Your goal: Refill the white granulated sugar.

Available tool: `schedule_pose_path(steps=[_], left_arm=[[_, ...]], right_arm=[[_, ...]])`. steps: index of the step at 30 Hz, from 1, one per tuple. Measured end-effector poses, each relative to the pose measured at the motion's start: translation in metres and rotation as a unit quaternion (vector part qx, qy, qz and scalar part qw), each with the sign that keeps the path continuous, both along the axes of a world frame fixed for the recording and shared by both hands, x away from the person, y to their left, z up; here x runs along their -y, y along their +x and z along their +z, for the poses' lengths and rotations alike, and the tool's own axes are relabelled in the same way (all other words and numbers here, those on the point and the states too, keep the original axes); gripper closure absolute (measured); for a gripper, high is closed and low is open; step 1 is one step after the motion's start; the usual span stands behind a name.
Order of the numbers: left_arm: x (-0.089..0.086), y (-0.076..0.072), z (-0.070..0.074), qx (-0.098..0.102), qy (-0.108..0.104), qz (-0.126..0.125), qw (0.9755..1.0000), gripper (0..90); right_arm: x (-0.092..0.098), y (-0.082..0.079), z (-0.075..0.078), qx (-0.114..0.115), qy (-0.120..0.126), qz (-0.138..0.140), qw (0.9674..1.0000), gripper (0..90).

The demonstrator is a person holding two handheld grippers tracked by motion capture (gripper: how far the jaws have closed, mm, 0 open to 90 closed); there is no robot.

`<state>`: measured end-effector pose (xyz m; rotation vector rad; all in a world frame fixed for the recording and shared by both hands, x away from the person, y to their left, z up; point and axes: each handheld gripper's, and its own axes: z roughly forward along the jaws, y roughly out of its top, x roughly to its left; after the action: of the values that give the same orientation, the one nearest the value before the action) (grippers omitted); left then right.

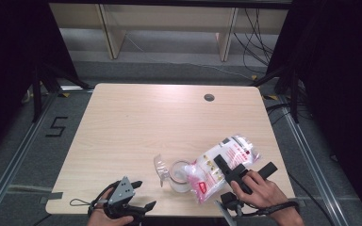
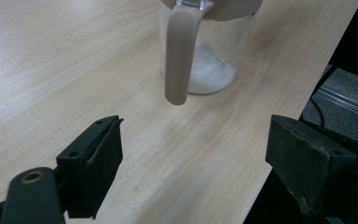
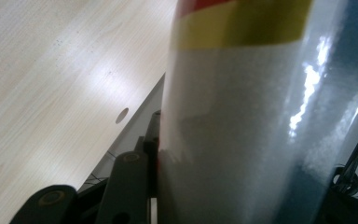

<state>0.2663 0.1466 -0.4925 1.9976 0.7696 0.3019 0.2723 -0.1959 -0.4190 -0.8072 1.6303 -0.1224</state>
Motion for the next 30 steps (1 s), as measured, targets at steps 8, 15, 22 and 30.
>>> schedule_pose_path(steps=[8, 15, 22, 30], left_arm=[[0.0007, -0.0003, -0.0003, -0.002, -0.003, 0.002, 1.0, 18.1], [0.0005, -0.0002, -0.0002, 0.0, -0.003, 0.001, 1.0, 18.1], [0.0007, -0.0003, -0.0003, -0.001, -0.003, 0.001, 1.0, 18.2], [0.0006, -0.0002, -0.0002, -0.001, -0.003, 0.001, 1.0, 18.1]], right_arm=[[0.0004, -0.0005, 0.001, 0.004, -0.001, -0.001, 1.0, 64.1], [0.0004, 0.0001, 0.0002, -0.001, -0.001, -0.001, 1.0, 64.2], [0.0006, -0.0003, 0.0019, 0.006, -0.008, 0.001, 1.0, 64.3], [0.0008, 0.0, 0.0009, 0.002, -0.001, 0.001, 1.0, 64.5]])
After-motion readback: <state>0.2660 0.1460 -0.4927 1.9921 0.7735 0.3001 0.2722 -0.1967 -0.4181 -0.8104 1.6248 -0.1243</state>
